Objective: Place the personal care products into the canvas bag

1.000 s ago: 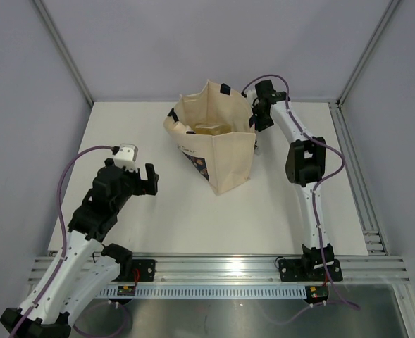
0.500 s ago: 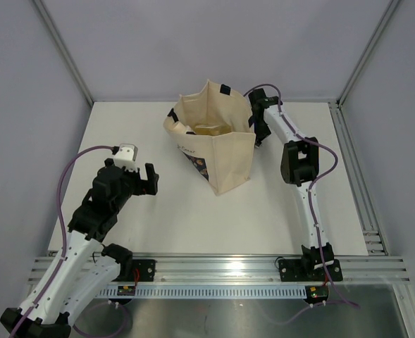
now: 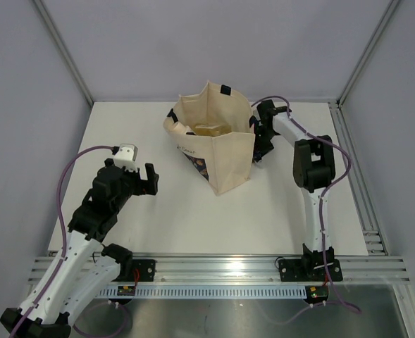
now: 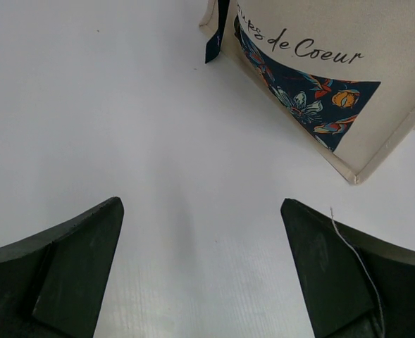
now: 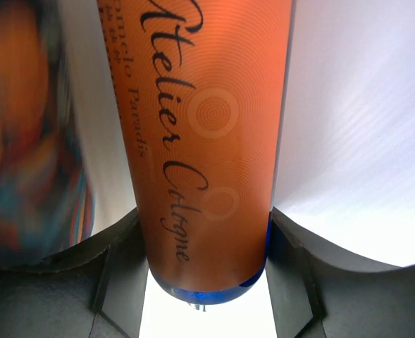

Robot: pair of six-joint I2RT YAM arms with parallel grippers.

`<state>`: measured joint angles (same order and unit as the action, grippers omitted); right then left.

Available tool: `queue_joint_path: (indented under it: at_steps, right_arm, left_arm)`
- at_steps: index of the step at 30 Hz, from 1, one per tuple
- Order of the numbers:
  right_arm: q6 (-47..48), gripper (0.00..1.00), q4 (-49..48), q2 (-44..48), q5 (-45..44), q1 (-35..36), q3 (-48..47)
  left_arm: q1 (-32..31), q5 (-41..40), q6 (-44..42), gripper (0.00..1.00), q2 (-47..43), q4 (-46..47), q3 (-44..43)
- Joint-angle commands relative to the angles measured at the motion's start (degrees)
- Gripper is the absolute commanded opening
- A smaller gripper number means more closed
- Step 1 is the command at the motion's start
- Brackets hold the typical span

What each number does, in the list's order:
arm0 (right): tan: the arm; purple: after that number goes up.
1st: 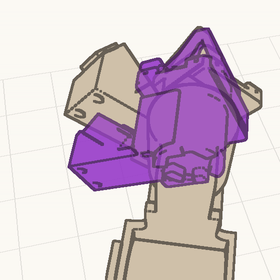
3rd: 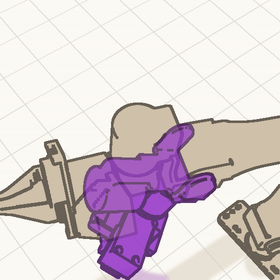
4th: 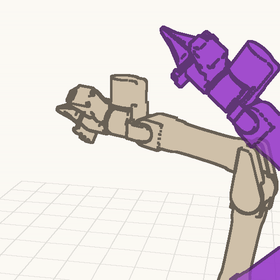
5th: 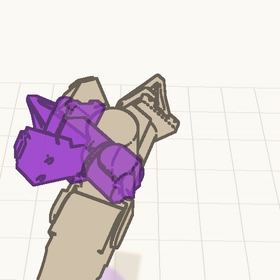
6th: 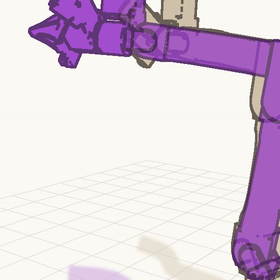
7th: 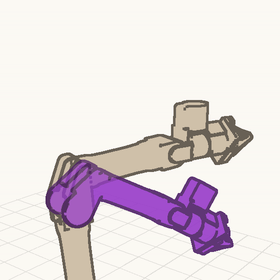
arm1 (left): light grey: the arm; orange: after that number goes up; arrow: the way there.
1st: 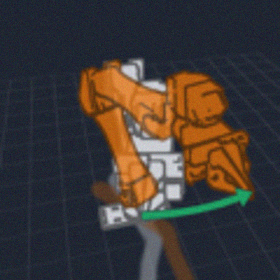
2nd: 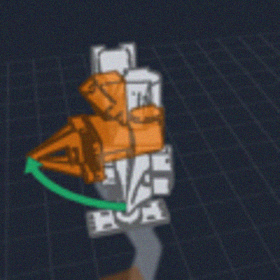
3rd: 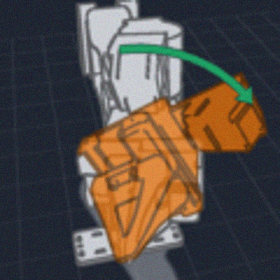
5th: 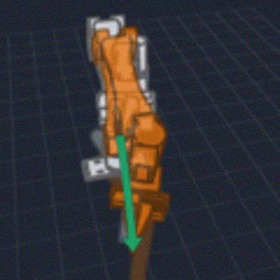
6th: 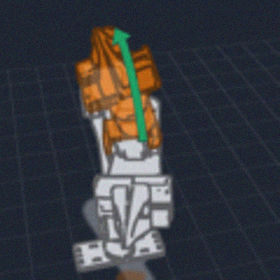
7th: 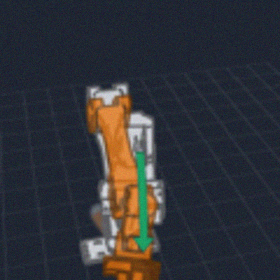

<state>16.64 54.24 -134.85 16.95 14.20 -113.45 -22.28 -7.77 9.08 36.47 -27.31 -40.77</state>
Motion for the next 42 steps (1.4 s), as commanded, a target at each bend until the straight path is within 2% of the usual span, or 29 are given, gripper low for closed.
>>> queue_joint_path:
  at_steps: [1, 2, 7, 11, 15, 22, 33, 42]
  right_arm:
    - [3.3, 0.13, -1.24, 9.32, 8.35, -0.57, 9.44]
    - [4.09, 0.0, -1.5, 10.56, 10.1, -1.01, 11.39]
    - [4.45, 0.0, -5.01, 20.49, 13.46, -3.12, 24.12]
    - [4.19, 0.0, -5.63, 27.26, 17.14, -6.89, 29.84]
    - [4.62, 0.0, -5.28, 34.28, 21.1, -11.2, 33.11]
    - [6.03, 0.0, -4.23, 40.45, 24.09, -15.59, 36.98]
    - [5.06, 0.0, -0.81, 49.4, 31.03, -22.62, 35.32]
    - [2.35, 0.0, 0.96, 54.69, 34.81, -23.6, 23.29]
  left_arm:
    - [0.13, -0.4, 0.76, 0.99, -0.52, 2.53, -0.09]
    - [0.13, -0.4, 0.85, 0.99, -0.52, 2.53, -0.01]
    - [0.13, 0.12, 0.76, 0.99, -0.78, 2.53, -0.1]
    - [0.13, 0.39, 0.85, 0.99, -0.7, 2.61, -0.09]
    - [0.13, 0.74, 0.76, 0.99, -0.78, 2.7, -0.1]
    - [0.13, 1.0, 0.76, 0.99, -1.14, 2.7, -0.18]
    - [0.13, 0.92, 0.59, 0.99, -1.84, 2.7, -0.1]
    - [0.13, 1.09, 0.5, 0.99, -1.58, 2.88, -0.01]
